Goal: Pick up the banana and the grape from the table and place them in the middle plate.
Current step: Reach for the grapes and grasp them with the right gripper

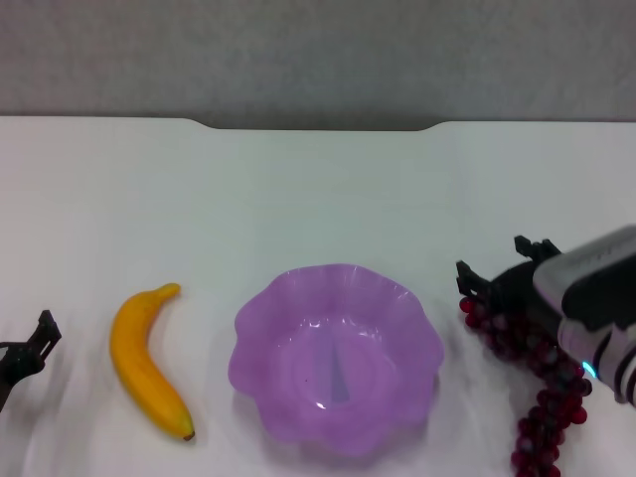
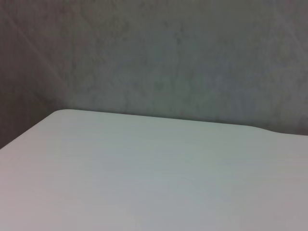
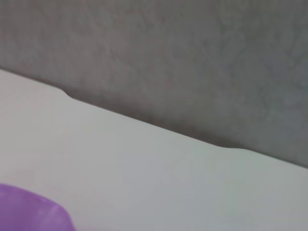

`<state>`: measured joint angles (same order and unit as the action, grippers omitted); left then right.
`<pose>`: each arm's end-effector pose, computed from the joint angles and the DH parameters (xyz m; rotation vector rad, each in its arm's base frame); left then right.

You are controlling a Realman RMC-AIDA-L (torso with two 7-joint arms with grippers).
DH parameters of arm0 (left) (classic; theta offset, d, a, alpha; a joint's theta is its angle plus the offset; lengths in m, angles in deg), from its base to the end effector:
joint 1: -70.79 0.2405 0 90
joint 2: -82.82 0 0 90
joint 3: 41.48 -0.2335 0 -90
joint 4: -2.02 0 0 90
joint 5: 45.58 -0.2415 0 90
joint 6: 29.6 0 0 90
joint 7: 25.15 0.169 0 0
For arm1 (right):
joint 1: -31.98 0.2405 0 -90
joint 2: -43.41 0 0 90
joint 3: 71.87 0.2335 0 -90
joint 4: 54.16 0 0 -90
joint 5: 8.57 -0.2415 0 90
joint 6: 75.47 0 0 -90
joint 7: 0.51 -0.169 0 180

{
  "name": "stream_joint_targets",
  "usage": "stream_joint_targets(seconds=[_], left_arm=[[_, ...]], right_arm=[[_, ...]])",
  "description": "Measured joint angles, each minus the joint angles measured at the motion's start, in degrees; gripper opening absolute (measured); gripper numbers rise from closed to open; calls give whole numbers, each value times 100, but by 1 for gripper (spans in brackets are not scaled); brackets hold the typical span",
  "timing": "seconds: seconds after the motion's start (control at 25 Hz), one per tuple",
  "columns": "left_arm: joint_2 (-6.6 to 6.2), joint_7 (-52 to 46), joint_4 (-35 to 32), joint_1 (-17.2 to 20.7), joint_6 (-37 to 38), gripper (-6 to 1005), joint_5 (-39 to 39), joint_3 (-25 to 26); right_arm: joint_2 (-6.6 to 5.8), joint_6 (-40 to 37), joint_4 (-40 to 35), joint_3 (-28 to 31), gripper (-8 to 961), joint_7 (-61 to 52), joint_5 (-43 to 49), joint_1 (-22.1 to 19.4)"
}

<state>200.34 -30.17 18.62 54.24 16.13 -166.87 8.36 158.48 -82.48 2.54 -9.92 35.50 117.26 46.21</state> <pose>-0.4101 0.3213 -0.0414 -1.4654 -0.9606 -0.4084 0.2546 0.3901 -0.0845 -2.0023 0.6305 0.2375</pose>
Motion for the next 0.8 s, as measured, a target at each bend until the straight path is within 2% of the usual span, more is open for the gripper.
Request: stream_joint_targets(seconds=[0.2,0.4,0.56,0.8], left_arm=[[-2,0,-5,12,-2,876,0,0],[-4,1,-10,0,-2,876,0,-1],[-6,1,-39,-13,-4,877,0,0],[-8,1,-43,-18,-1,877,0,-1]], right_arm=[[-7,1390,607,736,879,-12,14,-48],[-23,3098,869,1693,880,-359,128,295],[-30,4142,1054,2057,880,-1199,1055,592],[-12,5556,1574,2020,880,-2584,2560,1007]])
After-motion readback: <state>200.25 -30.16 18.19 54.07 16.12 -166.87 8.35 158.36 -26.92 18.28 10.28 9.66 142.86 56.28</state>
